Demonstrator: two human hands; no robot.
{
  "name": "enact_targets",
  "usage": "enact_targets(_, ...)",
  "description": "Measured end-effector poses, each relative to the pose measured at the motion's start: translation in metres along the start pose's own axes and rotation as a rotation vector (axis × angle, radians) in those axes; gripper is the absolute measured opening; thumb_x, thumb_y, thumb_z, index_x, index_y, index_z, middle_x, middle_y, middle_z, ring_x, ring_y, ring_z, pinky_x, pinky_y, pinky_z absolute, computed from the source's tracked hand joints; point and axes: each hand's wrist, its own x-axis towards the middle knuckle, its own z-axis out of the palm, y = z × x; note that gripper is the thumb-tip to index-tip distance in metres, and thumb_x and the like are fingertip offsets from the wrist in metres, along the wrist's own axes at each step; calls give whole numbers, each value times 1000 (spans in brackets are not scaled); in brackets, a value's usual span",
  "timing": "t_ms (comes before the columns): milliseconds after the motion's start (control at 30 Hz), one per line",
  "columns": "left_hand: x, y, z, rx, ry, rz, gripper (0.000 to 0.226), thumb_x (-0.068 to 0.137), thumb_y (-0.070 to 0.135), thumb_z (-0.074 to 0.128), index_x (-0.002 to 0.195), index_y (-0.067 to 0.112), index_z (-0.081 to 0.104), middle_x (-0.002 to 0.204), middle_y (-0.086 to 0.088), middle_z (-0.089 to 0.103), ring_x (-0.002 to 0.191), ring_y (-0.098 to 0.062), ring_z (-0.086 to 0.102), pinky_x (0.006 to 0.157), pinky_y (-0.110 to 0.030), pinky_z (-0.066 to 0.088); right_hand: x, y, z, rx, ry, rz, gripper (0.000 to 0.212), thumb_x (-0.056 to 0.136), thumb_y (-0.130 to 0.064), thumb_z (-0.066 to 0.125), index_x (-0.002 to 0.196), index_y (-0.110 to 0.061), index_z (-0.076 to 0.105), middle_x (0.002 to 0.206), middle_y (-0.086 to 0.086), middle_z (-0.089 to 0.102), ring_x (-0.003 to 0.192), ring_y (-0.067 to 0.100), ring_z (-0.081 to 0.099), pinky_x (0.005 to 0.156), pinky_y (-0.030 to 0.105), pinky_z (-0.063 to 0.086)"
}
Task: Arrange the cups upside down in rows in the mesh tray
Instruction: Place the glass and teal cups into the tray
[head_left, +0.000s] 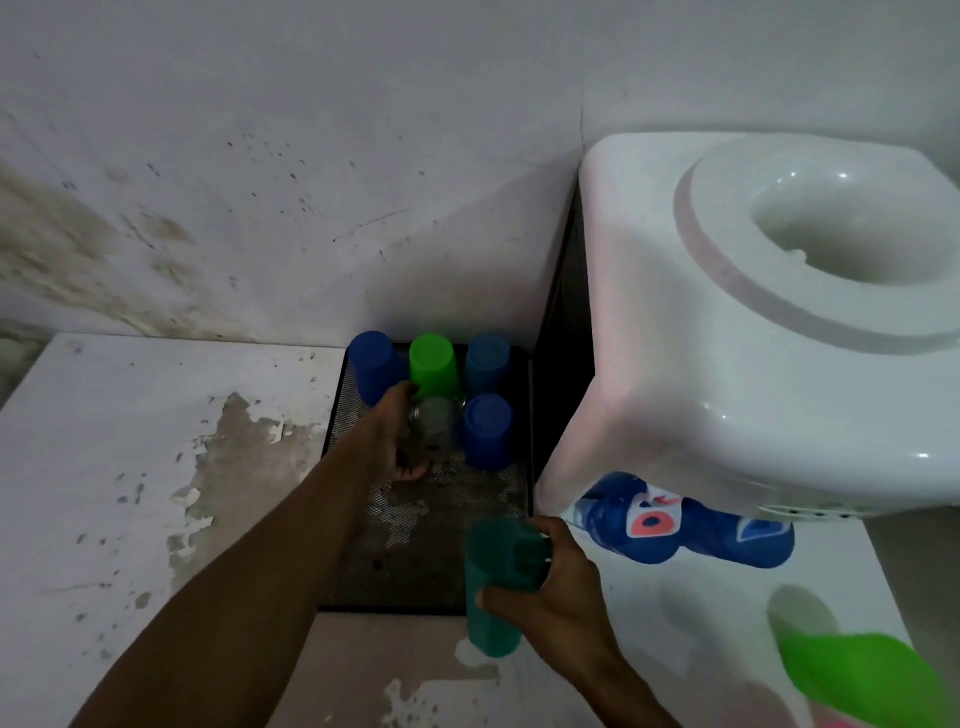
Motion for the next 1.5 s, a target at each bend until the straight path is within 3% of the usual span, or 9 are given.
enact_targets(167,-35,-23,-25,161,66,206,66,77,65,54,114,11,56,93,-12,61,78,-22,56,61,-28,39,2,-7,12,256,61,94,70,62,-9,85,119,-25,50,119,1,60,110,23,59,95,48,53)
enact_targets(333,-81,-65,-57,398,-160,355,75,53,64,77,117,30,57,114,-3,66,103,-23,64,88,-43,54,8,-21,28,970,-1,262,44,77,-10,72,118,-14,57,120,13,61,109,28,59,93,48,53)
enact_targets(467,-92,-86,-61,320,-205,418,79,53,30,91,124,22,56,120,-7,62,103,-26,68,81,-45,59,8,-37,39,1203,-131,314,32,82,-13,66,113,-11,59,114,18,62,109,32,60,92,46,52)
enact_targets(567,-94,-85,-59,264,-103,518,66,59,21,89,117,12,58,115,-12,66,94,-27,71,71,-44,61,8,-42,46,1085,-200,352,36,84,-24,68,116,-15,57,112,16,61,105,32,61,95,47,51)
enact_targets(667,-86,-77,-65,358,127,625,68,64,22,86,122,8,54,115,-8,63,92,-24,67,68,-36,60,10,-34,46,684,-243,380,61,76,-41,74,128,-23,48,121,14,56,110,31,58,91,47,52)
enact_targets(733,-75,-67,-68,557,388,720,74,61,25,88,123,6,53,112,-7,60,94,-24,61,73,-34,56,10,-24,41,501,-224,343,72,77,-36,75,138,-22,41,121,11,59,107,27,60,90,43,53)
enact_targets(833,-56,-50,-63,738,590,810,79,57,29,87,124,8,51,114,-15,58,100,-30,57,77,-36,50,8,-11,29,341,-172,305,56,81,-24,72,131,-19,48,110,9,66,100,23,64,91,39,53)
enact_targets(1200,0,-24,-50,771,595,826,81,61,19,83,129,5,43,125,-17,53,113,-34,50,87,-46,51,3,13,4,238,-77,278,20,83,-17,69,102,-17,64,104,9,70,92,24,68,84,38,53)
enact_targets(1500,-6,-39,-52,737,601,804,94,59,20,86,136,4,33,131,-22,45,120,-36,44,90,-46,47,-4,16,2,140,-89,180,16,82,-18,70,97,-18,65,97,8,71,91,21,67,72,26,50)
